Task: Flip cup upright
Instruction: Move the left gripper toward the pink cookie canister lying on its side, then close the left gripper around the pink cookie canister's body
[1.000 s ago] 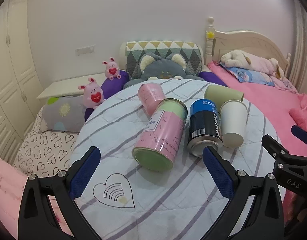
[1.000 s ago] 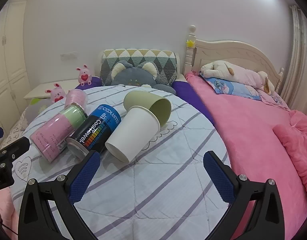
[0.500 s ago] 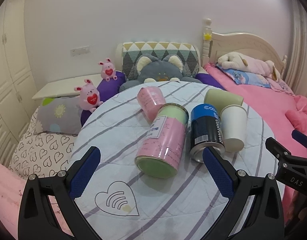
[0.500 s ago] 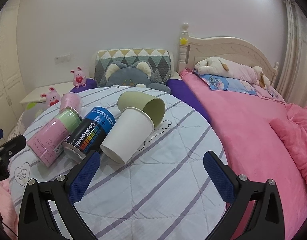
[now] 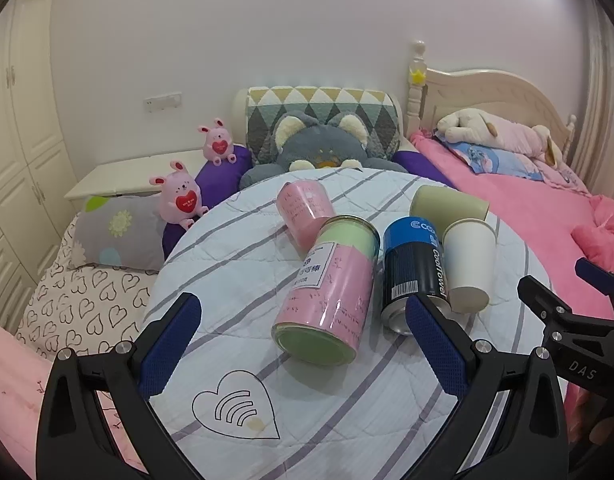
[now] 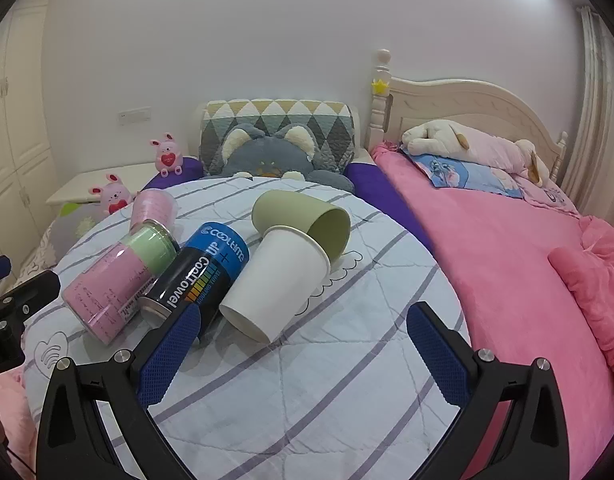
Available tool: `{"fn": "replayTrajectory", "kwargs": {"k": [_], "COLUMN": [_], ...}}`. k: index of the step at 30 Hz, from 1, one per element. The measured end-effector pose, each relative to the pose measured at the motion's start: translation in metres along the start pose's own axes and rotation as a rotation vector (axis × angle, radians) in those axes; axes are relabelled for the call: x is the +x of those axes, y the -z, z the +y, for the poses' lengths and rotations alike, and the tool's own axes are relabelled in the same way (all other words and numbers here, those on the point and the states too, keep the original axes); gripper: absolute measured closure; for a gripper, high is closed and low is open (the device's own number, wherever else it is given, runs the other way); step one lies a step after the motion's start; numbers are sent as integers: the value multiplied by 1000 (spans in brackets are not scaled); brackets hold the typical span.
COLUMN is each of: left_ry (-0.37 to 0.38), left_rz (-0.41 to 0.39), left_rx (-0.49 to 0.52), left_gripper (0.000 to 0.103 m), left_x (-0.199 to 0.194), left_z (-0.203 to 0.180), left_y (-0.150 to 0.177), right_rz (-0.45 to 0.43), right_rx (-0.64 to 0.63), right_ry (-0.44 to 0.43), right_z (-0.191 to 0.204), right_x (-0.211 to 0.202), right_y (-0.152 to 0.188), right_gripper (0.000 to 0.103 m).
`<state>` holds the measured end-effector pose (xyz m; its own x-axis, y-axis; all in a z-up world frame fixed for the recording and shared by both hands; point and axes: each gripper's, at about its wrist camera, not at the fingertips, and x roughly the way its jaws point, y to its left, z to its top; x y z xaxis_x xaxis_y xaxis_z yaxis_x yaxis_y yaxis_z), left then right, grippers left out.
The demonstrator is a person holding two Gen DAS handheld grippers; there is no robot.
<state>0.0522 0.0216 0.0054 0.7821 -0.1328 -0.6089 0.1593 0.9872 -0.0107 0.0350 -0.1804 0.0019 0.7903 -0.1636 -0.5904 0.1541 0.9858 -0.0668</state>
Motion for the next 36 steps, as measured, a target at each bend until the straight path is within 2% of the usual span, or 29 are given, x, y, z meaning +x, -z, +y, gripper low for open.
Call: {"fn": "replayTrajectory", "kwargs": {"k": [15, 23, 30, 36], "left_ry": [-6, -20, -28, 17], "left_rz": [5, 42, 131, 254], "left_rx": [19, 24, 77, 91], "left_gripper": [0, 0, 0, 0], "left_x": [2, 15, 49, 86], "left_z": [-3, 1, -3, -10], "left_y": [-3, -11, -23, -28], "right_rz": [-4, 0, 2, 2], "right_rx": [4, 10, 25, 30], "right_ry": [-8, -14, -32, -47], "right_z": [-2, -5, -7, -7], "right_x": [2, 9, 20, 27], "right_y": [-4, -9, -14, -18], "right_gripper": [0, 0, 0, 0]}}
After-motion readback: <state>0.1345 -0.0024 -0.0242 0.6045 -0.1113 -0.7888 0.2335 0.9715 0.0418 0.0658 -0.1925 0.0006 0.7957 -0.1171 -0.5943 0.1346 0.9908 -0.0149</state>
